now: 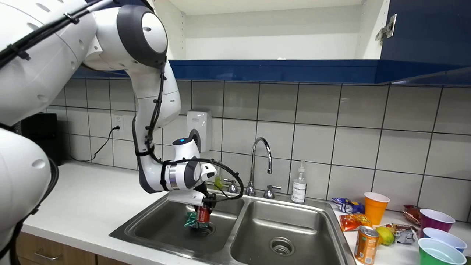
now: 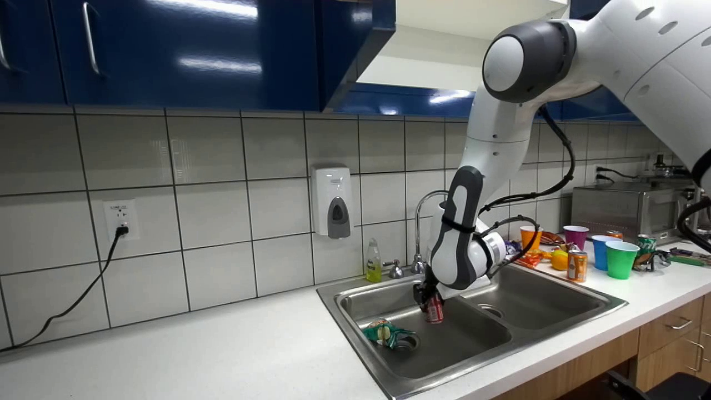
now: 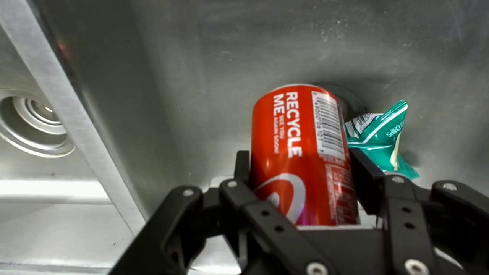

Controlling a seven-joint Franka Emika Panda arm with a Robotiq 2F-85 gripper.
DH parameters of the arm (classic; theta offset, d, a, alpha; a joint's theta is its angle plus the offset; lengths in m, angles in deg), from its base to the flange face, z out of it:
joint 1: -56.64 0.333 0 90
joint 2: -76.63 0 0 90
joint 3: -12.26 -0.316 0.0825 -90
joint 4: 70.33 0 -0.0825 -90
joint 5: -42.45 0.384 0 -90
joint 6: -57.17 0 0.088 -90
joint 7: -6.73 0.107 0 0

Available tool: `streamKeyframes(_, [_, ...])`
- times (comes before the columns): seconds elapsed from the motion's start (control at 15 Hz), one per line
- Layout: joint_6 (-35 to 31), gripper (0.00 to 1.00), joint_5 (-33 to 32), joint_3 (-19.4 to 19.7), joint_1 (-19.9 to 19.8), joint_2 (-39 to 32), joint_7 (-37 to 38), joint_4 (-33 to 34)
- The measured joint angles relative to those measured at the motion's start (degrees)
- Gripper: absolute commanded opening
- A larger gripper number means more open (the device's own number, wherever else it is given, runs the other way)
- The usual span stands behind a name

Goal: Remove the red can from the upper cabinet and put it in the sink on the left.

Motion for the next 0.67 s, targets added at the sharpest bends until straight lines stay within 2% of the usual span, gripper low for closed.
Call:
streamKeyframes(0.27, [-2.5, 0.39, 5.8, 0.0, 1.6, -2.4, -2.2, 0.0])
streamKeyframes(0.67, [-5.8, 0.39, 9.4, 0.0, 2.3, -5.7, -3.7, 0.0])
